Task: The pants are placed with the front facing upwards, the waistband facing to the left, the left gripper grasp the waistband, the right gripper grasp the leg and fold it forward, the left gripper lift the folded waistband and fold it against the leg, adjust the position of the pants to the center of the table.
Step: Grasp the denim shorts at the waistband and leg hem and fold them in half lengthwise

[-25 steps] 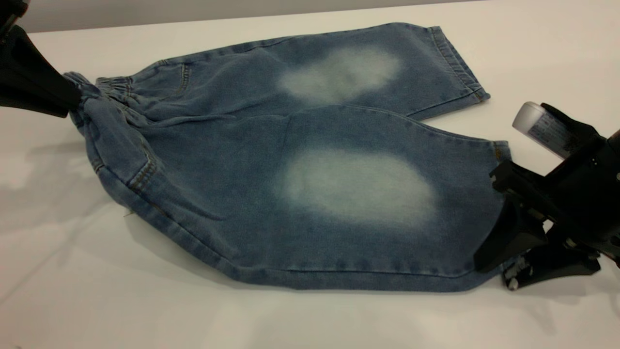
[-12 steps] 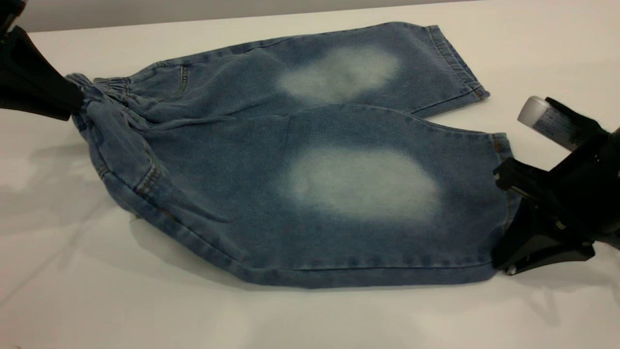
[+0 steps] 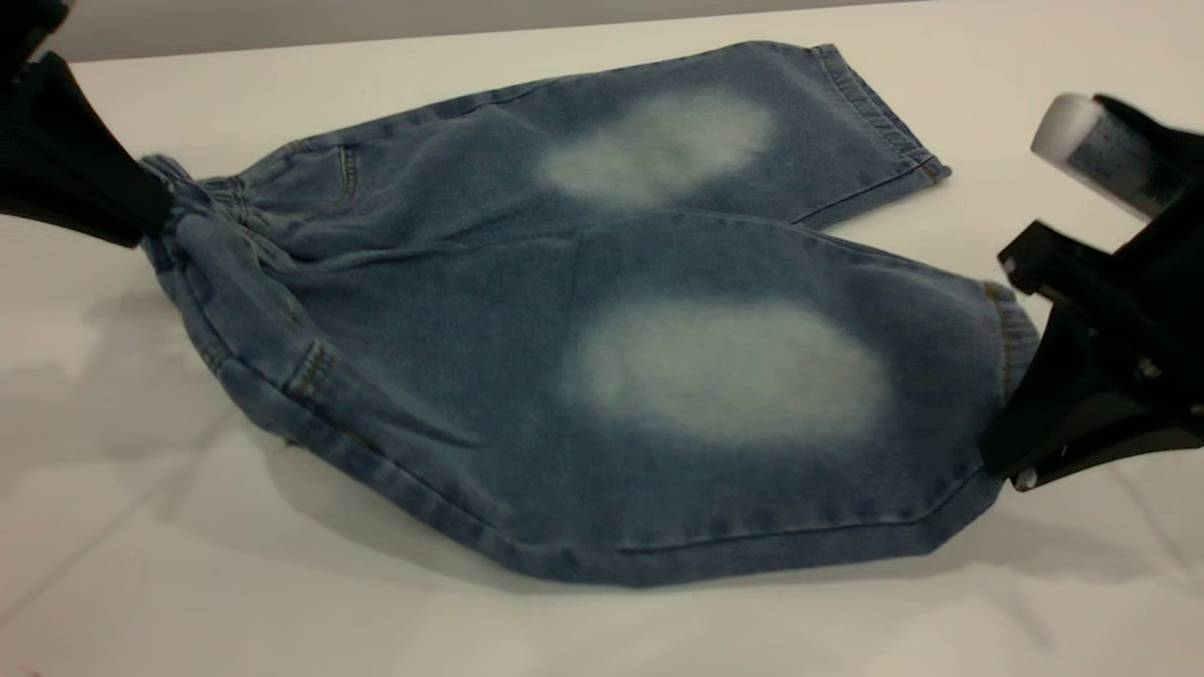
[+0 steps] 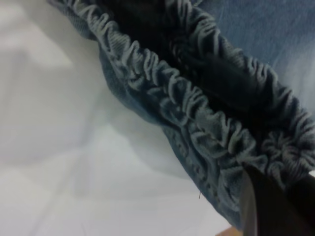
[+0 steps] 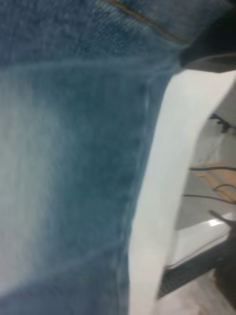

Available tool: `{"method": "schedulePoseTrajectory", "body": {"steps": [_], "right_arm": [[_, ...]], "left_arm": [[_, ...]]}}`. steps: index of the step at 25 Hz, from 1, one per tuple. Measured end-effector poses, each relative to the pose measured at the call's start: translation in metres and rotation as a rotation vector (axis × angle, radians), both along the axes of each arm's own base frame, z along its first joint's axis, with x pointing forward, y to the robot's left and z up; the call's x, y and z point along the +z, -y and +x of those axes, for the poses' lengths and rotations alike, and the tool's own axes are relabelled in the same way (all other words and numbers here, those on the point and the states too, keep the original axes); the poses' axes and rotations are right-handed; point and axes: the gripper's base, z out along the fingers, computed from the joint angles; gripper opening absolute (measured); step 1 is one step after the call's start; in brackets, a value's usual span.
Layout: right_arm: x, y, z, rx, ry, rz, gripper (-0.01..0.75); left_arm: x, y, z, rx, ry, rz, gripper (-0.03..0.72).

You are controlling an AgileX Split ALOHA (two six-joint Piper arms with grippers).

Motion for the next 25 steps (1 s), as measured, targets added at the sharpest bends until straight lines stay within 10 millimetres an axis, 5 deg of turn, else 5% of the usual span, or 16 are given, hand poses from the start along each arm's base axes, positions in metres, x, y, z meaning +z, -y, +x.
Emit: {"method": "schedulePoseTrajectory", "body": {"steps": [6, 19, 25], "right_arm": [[0.021, -0.003, -0.007, 0.066, 0.009, 0.056, 0.015], [0.089, -0.006, -0.024, 0.092, 0.137, 0.126, 0.015], [0.126, -0.008, -0.015, 0.071, 0.253, 0.157, 0.015]], "left_arm": [[0.0, 0.005, -0.01, -0.054, -0.097, 0.002, 0.102], [0.03, 0.007, -0.016, -0.047, -0.017, -0.004, 0.099], [0.044, 0.008, -0.019, -0.029, 0.041, -0.012, 0.099]]}}
